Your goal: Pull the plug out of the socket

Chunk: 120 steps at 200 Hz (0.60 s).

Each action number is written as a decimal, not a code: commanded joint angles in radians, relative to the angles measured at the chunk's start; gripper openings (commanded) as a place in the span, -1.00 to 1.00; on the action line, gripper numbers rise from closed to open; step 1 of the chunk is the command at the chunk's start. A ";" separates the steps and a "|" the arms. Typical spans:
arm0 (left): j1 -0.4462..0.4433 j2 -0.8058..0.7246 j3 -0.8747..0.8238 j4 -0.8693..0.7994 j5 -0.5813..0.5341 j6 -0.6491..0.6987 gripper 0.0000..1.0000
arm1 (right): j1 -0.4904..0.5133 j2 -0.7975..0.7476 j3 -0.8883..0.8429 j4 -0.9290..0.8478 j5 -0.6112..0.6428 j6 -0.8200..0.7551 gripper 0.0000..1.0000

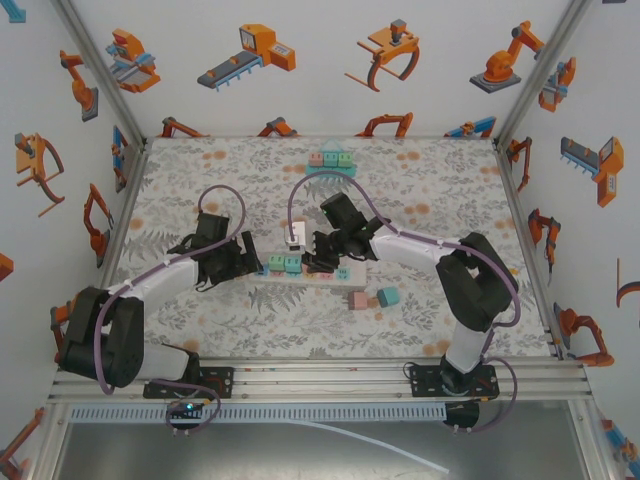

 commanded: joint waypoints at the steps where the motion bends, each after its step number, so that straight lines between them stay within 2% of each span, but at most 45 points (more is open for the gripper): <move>1: -0.004 0.014 -0.021 -0.095 -0.054 0.009 0.57 | 0.008 0.000 0.036 0.014 -0.021 0.024 -0.43; 43: -0.012 0.043 -0.026 -0.131 -0.100 -0.001 0.56 | 0.006 0.002 0.072 0.034 -0.022 0.090 -0.53; 79: -0.027 0.049 -0.016 -0.149 -0.134 0.000 0.57 | -0.001 0.010 0.108 0.051 -0.031 0.172 -0.70; 120: -0.035 0.054 -0.010 -0.161 -0.157 -0.004 0.56 | -0.002 -0.014 0.083 0.110 -0.041 0.178 -0.73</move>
